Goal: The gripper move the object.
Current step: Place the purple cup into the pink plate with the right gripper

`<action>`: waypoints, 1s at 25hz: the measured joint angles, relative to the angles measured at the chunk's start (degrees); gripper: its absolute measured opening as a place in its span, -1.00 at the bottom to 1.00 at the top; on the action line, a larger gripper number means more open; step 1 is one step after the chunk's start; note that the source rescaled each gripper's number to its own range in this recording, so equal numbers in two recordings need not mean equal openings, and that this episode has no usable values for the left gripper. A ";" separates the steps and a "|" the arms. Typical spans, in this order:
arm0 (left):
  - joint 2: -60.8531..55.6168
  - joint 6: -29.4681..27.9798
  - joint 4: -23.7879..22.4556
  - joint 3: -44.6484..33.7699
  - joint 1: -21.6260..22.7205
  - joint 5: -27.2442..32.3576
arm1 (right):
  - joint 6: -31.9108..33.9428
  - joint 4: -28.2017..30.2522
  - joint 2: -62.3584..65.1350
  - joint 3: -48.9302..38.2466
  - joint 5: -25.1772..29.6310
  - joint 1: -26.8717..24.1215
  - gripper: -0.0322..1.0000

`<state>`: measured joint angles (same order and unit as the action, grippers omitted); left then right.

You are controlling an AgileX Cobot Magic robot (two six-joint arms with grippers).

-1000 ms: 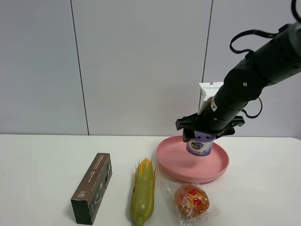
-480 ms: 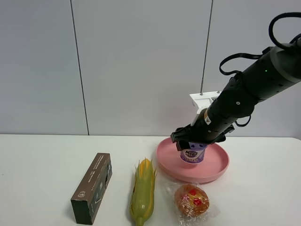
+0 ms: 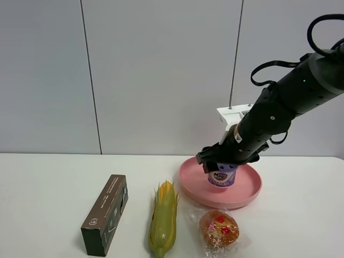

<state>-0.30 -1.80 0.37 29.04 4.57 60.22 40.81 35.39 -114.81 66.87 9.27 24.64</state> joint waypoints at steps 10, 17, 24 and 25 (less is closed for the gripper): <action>0.00 0.00 0.00 0.00 0.00 0.00 | 0.00 0.02 -1.78 0.00 0.80 0.00 -0.93; 0.00 0.00 0.00 0.00 0.00 0.00 | 0.39 0.02 -1.85 0.00 4.25 0.00 -0.93; 0.00 0.00 0.00 0.00 0.00 0.00 | -2.80 0.02 2.96 0.00 11.66 0.00 -0.80; 0.00 0.00 0.00 0.00 0.00 0.00 | -3.88 0.02 4.22 0.00 11.29 0.00 -0.80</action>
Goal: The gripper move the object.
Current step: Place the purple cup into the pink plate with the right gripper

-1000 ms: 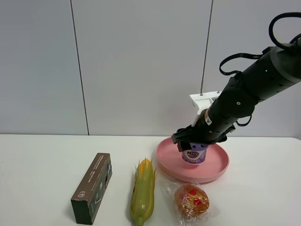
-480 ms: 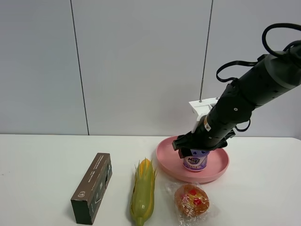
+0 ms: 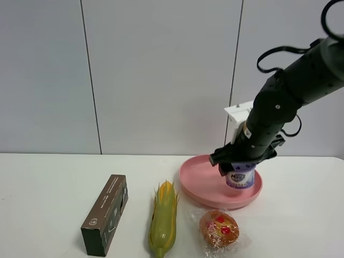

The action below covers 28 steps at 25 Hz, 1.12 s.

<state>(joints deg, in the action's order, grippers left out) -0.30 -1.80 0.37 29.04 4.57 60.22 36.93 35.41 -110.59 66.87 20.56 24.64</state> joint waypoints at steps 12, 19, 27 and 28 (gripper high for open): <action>0.00 0.00 0.00 0.00 0.00 0.00 | -1.52 0.00 -0.78 0.00 -10.68 0.00 -0.79; 0.00 0.00 0.00 0.00 0.00 0.00 | -0.62 0.00 -6.31 0.00 -13.22 0.00 -0.79; 0.00 0.00 0.00 0.00 0.00 0.00 | -0.62 1.36 -6.82 0.00 -16.10 0.00 -0.75; 0.00 0.00 0.00 0.00 0.00 0.00 | -0.62 1.48 -6.82 0.00 -16.10 0.00 -0.64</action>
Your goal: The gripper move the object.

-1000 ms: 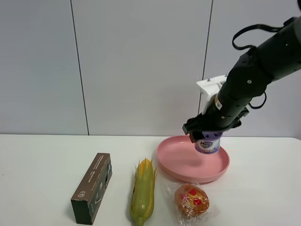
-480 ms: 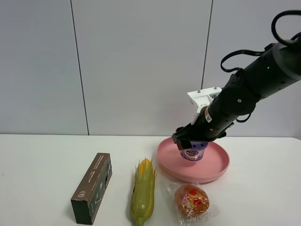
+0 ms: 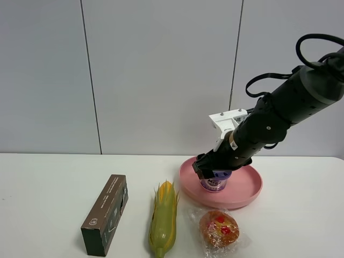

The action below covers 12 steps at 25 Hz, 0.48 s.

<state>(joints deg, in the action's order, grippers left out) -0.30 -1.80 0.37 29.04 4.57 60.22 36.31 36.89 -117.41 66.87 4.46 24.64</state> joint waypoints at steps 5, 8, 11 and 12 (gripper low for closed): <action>0.00 0.00 0.00 0.00 0.00 0.00 | 0.00 1.12 0.00 0.00 -0.07 0.00 0.59; 0.00 0.00 0.00 0.00 0.00 0.00 | 0.00 1.40 0.00 0.00 0.04 0.00 0.91; 0.00 0.00 0.00 0.00 0.00 0.00 | 0.00 1.29 0.13 0.00 1.39 0.00 0.99; 0.00 0.00 0.00 0.00 0.00 0.00 | 0.00 1.01 0.54 0.00 2.24 0.00 0.99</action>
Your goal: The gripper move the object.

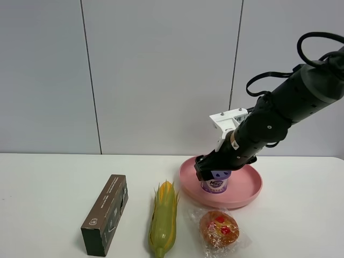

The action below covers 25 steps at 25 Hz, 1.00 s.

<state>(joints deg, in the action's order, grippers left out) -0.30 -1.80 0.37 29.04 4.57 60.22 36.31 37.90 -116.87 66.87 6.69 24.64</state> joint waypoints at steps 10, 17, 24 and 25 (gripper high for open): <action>0.00 0.00 0.00 0.00 0.00 0.00 | -2.73 -0.25 17.03 0.00 16.13 0.00 1.00; 0.00 0.00 0.00 0.00 0.00 0.00 | -6.29 -2.82 36.47 0.00 26.04 0.00 1.00; 0.00 0.00 0.05 0.00 0.00 0.00 | -21.16 -7.67 53.77 0.00 44.82 0.00 1.00; 0.00 0.00 0.05 0.00 0.00 0.00 | -23.64 -8.86 55.38 0.00 47.72 0.00 1.00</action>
<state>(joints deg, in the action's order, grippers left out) -0.30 -1.80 0.42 29.04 4.57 60.22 12.68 29.04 -61.49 66.87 54.41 24.64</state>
